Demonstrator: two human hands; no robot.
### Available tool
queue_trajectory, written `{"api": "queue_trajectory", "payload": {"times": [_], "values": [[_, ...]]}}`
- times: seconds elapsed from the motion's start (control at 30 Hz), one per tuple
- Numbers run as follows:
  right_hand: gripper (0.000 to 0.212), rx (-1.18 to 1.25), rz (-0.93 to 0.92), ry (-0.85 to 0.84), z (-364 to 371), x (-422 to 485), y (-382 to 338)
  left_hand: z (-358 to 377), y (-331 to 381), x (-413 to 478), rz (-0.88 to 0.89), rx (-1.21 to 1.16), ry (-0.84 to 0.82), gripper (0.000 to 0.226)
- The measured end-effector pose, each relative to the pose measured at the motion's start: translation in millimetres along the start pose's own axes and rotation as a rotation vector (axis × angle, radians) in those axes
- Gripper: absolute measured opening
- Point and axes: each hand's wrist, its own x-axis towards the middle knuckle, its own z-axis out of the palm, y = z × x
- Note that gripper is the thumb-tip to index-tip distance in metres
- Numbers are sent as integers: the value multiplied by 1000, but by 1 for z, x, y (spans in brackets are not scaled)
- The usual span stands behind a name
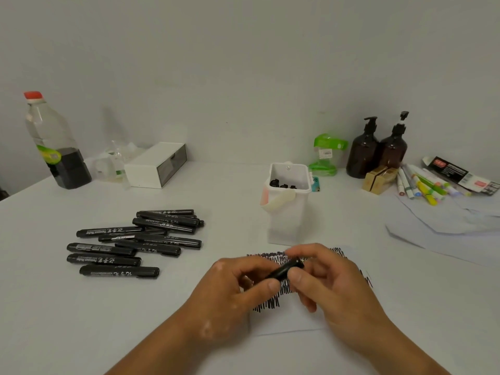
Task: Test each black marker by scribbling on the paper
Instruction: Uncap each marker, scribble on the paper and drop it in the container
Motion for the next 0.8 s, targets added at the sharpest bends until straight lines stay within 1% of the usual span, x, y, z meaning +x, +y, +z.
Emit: {"api": "queue_trajectory", "payload": {"times": [0.07,0.17,0.23,0.33,0.37,0.43,0.47,0.53,0.63,0.7,0.8], "values": [[28,-58,-16,9,0,0,2,1,-1,-1,26,39,-26,15],[16,-89,-62,61,-6,1,1,-2,-3,0,-1,44,-31,12],[12,-90,-135,134,-18,1,-6,-6,-8,2,-40,-9,10,13],[12,-106,-231,280,-43,-1,-26,-15,-13,5,-85,-130,72,25],[11,-135,-259,321,-51,0,-35,-19,-15,6,-97,-148,102,25],[25,-229,-314,425,-65,6,-59,-25,-19,9,-133,-173,179,16],[24,-265,-350,469,-70,11,-75,-27,-21,10,-154,-189,217,12],[14,-337,-425,527,-75,27,-109,-29,-24,12,-188,-204,278,9],[7,-588,-465,528,-74,60,-151,-28,-27,12,-227,-192,314,12],[6,-813,-440,474,-67,84,-166,-28,-27,11,-238,-196,311,12],[3,-1136,-353,342,-48,117,-170,-28,-28,11,-243,-204,319,11]]}}
